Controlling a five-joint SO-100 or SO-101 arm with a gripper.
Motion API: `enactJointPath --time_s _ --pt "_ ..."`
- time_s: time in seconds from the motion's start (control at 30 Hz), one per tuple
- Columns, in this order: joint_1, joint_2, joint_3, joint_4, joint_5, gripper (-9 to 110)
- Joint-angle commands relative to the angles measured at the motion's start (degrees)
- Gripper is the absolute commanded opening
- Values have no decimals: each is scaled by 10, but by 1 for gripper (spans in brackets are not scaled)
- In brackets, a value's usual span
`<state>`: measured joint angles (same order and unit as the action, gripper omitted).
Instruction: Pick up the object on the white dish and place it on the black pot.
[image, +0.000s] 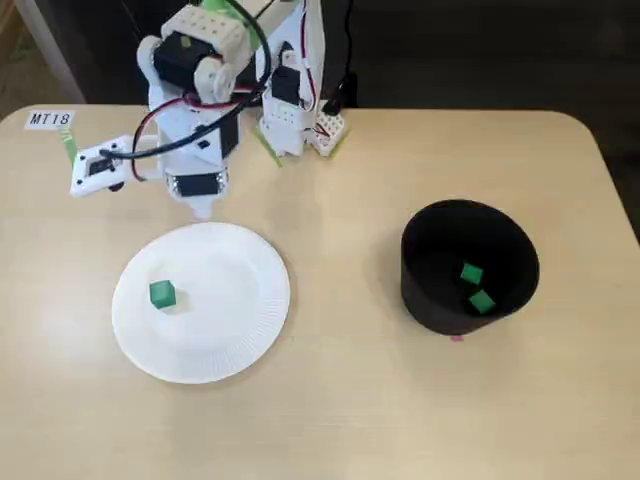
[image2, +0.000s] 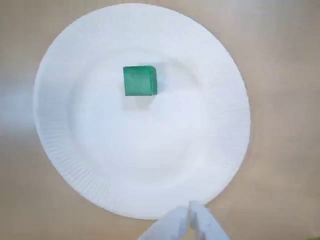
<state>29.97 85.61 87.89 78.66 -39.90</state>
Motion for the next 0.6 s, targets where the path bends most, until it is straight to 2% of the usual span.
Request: enactJointPath --time_s 0.0,0.57 --pt "24 -19 -45 -25 -5 0" --pt "58 -123 -57 -169 35 2"
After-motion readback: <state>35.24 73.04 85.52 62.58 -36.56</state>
